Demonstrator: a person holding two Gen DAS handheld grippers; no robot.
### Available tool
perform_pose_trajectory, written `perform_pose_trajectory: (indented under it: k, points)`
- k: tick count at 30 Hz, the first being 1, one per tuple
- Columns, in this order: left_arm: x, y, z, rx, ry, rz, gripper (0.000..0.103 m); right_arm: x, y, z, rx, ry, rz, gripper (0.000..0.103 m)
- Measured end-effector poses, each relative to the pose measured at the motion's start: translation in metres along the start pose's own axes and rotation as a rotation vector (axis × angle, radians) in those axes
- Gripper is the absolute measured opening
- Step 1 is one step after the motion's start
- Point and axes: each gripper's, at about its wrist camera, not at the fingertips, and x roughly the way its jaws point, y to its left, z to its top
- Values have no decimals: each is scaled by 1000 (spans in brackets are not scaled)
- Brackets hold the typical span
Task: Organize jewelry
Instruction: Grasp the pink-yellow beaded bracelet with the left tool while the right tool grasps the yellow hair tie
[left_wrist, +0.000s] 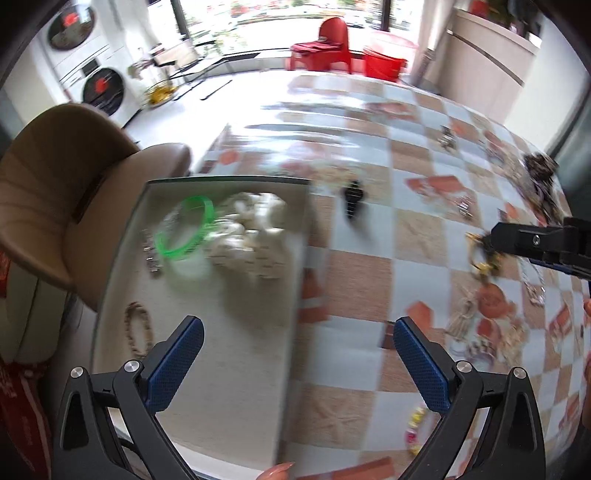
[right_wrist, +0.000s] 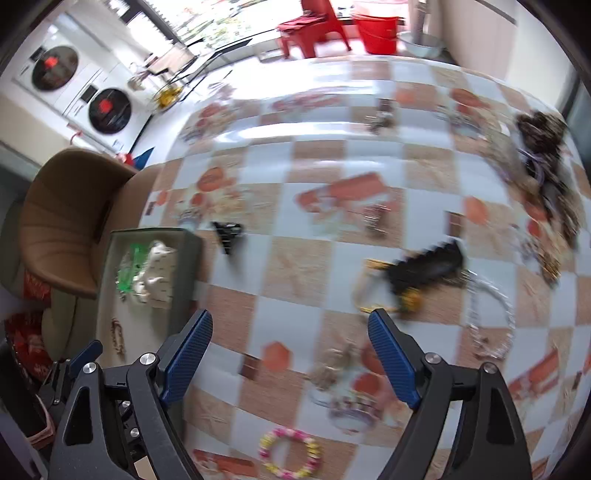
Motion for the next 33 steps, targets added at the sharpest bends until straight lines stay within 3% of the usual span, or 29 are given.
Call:
perform_pose_trajectory:
  k: [5, 13, 19, 29, 33]
  points:
    - [0, -34, -8, 71, 21, -31, 103, -13, -37, -14, 56, -17, -25, 89]
    - [12, -59, -32, 118, 94, -91, 103, -25, -78, -35, 89, -63, -66, 89]
    - [19, -68, -51, 133, 151, -161, 103, -17, -100, -42, 100, 8, -118, 89]
    - [35, -88, -72, 163, 201, -156, 103, -5, -128, -47, 116, 51, -164, 90]
    - [39, -93, -72, 172, 200, -150, 103, 0, -122, -38, 93, 48, -133, 90]
